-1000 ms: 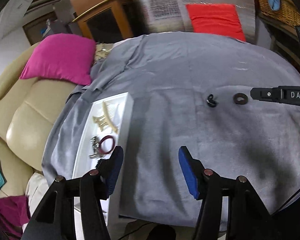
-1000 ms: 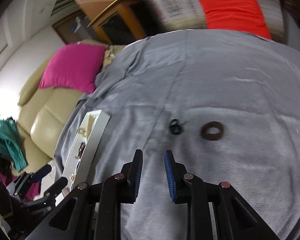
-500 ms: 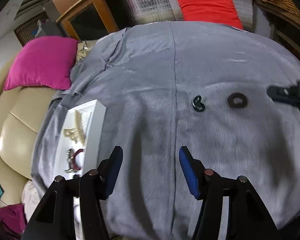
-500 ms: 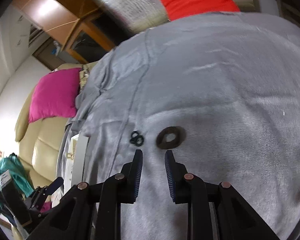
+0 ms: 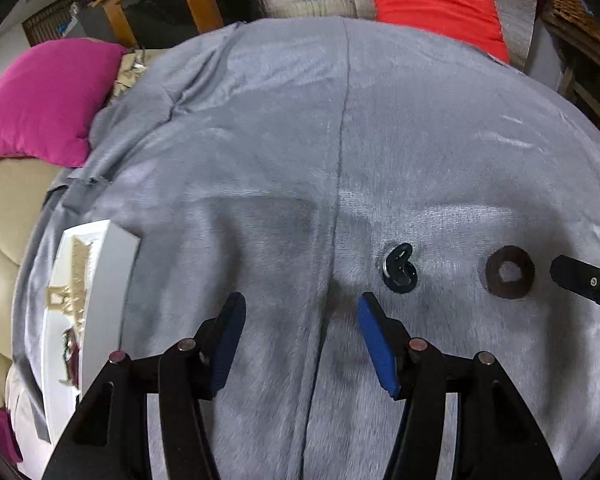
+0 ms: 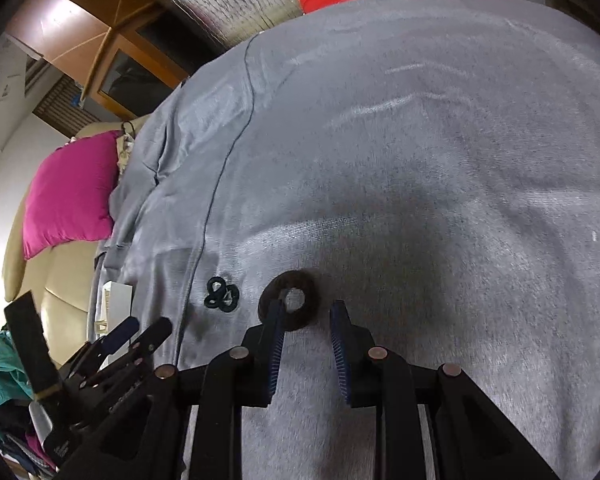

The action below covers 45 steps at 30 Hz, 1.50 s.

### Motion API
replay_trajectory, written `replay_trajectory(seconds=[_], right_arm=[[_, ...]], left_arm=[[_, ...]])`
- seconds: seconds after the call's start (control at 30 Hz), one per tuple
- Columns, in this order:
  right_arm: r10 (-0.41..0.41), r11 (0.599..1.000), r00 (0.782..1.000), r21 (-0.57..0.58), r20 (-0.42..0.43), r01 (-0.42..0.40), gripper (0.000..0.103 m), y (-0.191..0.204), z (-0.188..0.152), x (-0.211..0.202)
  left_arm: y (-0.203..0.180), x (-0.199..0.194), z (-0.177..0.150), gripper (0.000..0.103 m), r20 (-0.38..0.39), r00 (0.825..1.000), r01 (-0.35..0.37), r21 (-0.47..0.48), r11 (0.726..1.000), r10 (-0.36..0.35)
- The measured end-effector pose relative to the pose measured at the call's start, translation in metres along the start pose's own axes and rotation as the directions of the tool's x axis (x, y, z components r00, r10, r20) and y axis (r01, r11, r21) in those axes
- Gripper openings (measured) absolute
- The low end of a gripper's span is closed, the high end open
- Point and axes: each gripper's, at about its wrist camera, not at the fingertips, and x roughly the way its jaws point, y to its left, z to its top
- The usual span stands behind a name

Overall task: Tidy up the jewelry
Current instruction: 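Grasp the brown hair tie with the right tool, then grasp the linked black hair ties with the left tool while the right tool holds the brown tie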

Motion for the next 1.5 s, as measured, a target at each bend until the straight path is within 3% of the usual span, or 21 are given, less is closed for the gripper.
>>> replay_trajectory(seconds=[0.17,0.37,0.63,0.87,1.03,1.1,1.33,1.5], right_arm=[[-0.023,1.000,1.000,-0.012,-0.020,0.023,0.025,0.002,0.008,0.013],[-0.050,0.998,0.997,-0.028,-0.057,0.048,0.025,0.007,0.012,0.029],[-0.040,0.999,0.997,-0.028,-0.059,0.038,0.026,0.005,0.013,0.032],[-0.098,0.991,0.995,-0.099,-0.034,0.094,0.026,0.016,0.007,0.034],[-0.134,0.981,0.991,-0.147,-0.012,0.131,0.013,0.022,0.004,0.034],[-0.116,0.984,0.993,-0.139,-0.014,0.113,0.012,0.020,0.004,0.032],[-0.059,0.992,0.998,-0.112,-0.008,0.058,0.010,0.014,0.007,0.026],[-0.007,0.998,1.000,-0.068,0.004,0.007,0.010,0.007,0.010,0.017]], left_arm=[[-0.005,0.014,0.009,0.059,-0.017,0.998,0.059,-0.001,0.998,-0.059],[-0.017,0.022,0.015,0.059,-0.004,0.997,0.079,0.044,0.996,-0.079],[-0.023,0.040,0.019,0.059,-0.029,0.999,0.015,0.058,0.998,-0.013],[-0.035,0.045,0.018,0.059,-0.023,1.000,-0.019,0.088,0.996,0.021],[-0.036,0.045,0.018,0.059,-0.009,1.000,-0.022,0.084,0.996,0.023],[-0.036,0.045,0.017,0.055,0.002,1.000,-0.021,0.091,0.996,0.020],[-0.034,0.041,0.016,0.019,0.035,0.998,-0.053,0.098,0.994,0.050],[-0.025,0.034,0.016,0.012,0.045,0.999,-0.022,0.079,0.997,0.018]])
